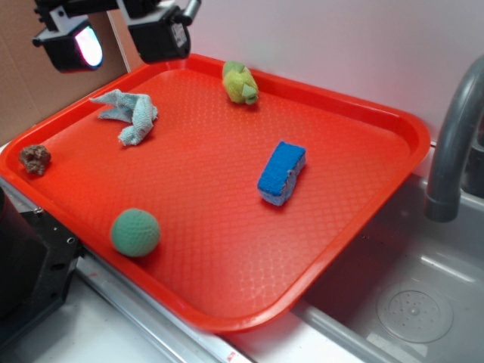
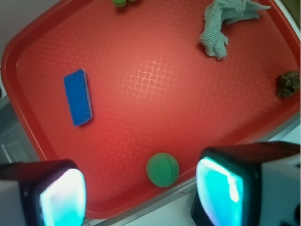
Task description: Grab the blue sponge.
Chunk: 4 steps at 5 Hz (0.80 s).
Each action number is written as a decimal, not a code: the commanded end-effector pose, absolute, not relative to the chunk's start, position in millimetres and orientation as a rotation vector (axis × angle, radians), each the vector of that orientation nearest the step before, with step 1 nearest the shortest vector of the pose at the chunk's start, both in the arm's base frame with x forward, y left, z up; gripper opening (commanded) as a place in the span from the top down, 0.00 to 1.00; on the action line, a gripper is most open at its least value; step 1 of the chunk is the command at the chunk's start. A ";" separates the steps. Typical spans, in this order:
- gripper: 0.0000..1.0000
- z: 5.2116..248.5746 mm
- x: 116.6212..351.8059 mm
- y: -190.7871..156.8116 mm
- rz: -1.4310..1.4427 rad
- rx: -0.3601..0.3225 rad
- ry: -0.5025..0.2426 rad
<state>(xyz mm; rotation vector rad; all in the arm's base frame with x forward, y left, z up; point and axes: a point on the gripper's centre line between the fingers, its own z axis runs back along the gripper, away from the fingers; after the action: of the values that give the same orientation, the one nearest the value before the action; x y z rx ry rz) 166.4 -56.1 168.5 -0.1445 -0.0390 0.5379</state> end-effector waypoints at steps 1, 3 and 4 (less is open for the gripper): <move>0.00 145.2 208.8 -86.3 0.479 -0.054 -0.086; 0.00 90.0 255.3 -114.6 0.444 -0.060 -0.093; 0.00 67.8 269.4 -119.2 0.439 -0.088 -0.081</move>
<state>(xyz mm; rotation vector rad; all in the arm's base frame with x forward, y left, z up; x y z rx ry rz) 256.6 -116.9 50.4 -0.0536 -0.0280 0.4484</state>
